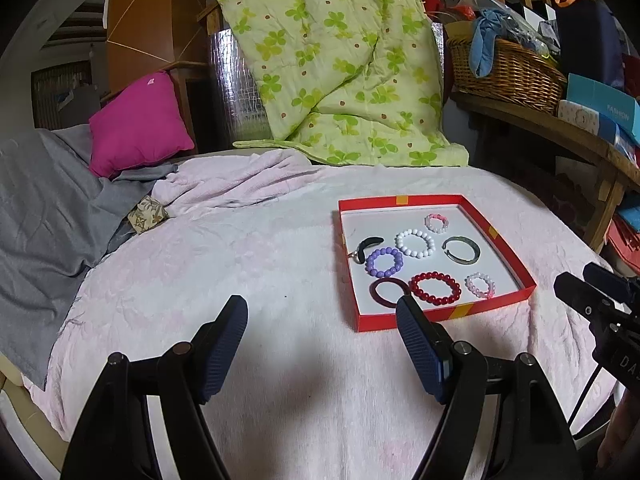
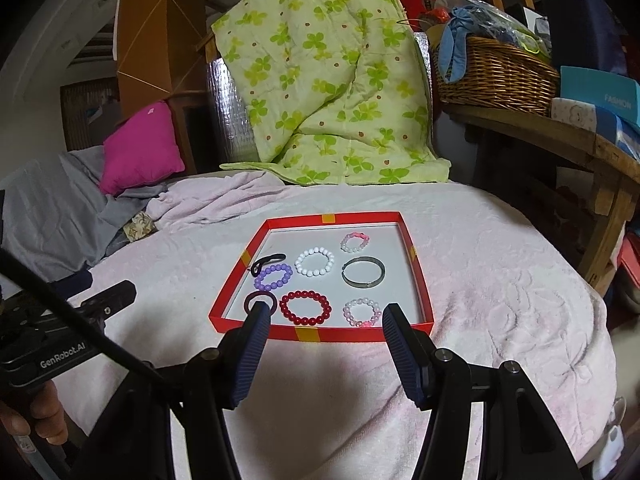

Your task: Organize jewelry

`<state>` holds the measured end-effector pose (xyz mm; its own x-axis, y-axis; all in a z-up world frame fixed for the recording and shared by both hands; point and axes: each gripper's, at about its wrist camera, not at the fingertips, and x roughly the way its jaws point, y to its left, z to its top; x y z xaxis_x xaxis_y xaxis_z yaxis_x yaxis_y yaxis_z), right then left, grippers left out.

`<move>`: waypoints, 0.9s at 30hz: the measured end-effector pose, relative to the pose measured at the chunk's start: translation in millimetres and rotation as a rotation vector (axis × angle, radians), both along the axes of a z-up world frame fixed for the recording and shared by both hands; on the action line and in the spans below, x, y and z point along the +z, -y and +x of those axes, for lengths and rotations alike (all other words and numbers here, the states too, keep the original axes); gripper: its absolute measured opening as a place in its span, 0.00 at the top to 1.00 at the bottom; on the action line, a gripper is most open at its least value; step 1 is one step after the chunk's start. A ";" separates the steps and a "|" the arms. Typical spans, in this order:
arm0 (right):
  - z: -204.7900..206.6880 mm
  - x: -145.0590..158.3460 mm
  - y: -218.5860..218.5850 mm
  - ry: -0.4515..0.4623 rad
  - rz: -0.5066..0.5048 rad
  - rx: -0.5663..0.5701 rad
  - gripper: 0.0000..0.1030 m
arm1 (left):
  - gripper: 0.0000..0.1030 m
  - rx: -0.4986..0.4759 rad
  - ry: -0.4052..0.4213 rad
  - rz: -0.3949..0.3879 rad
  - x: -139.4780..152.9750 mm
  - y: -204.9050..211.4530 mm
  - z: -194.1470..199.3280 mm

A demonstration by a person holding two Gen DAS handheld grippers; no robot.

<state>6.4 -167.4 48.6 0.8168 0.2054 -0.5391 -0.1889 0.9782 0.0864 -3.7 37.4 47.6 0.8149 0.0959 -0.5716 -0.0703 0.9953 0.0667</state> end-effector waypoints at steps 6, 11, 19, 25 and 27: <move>-1.6 0.6 1.2 0.008 -0.007 0.001 0.34 | 0.25 0.001 -0.009 -0.001 -2.9 0.7 -3.6; -1.5 1.3 3.5 0.005 -0.005 -0.002 0.34 | 0.25 0.001 -0.010 -0.002 -2.9 0.6 -4.1; -2.4 0.0 2.7 -0.002 -0.021 0.009 0.34 | 0.25 -0.008 -0.006 -0.005 -2.5 1.9 -6.6; -4.5 0.4 3.1 0.002 -0.029 0.013 0.33 | 0.25 -0.010 -0.006 -0.006 -2.4 2.4 -6.8; -5.1 0.8 4.3 0.001 -0.030 0.010 0.33 | 0.25 -0.008 -0.005 -0.007 -2.4 2.6 -7.4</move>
